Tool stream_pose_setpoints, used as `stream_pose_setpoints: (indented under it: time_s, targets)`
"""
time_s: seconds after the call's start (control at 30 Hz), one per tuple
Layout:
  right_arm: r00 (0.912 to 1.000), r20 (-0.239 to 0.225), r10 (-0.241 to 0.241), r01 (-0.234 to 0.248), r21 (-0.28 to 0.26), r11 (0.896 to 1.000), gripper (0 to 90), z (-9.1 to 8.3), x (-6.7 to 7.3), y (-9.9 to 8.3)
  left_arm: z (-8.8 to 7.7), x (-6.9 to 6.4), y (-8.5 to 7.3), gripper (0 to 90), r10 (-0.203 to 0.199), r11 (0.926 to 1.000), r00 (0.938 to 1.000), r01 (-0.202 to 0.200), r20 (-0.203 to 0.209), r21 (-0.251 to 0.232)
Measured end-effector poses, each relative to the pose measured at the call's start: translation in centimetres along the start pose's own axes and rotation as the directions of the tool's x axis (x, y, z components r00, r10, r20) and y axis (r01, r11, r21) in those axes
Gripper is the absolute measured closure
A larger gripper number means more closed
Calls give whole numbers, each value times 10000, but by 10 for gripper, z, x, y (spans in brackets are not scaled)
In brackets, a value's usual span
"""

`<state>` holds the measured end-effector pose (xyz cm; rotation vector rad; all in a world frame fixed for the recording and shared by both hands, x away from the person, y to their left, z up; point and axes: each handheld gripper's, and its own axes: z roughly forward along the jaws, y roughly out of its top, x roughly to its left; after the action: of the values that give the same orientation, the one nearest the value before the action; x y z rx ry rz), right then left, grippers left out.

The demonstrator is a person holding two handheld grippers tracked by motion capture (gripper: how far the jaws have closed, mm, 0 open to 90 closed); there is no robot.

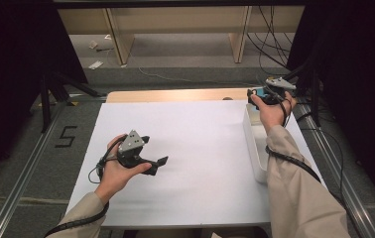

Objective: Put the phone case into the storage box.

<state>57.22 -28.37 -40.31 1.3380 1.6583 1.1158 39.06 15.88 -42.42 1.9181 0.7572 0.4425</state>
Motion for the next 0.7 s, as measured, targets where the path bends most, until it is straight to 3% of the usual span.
stream_pose_setpoints:
  time_s: [0.7]
  targets:
    - [10000, 21, 94, -95, 226, 9997, 181, 5, -1, -10, 0, 0, 0, 19, 17, 10000, 10000, -17, 0, 12]
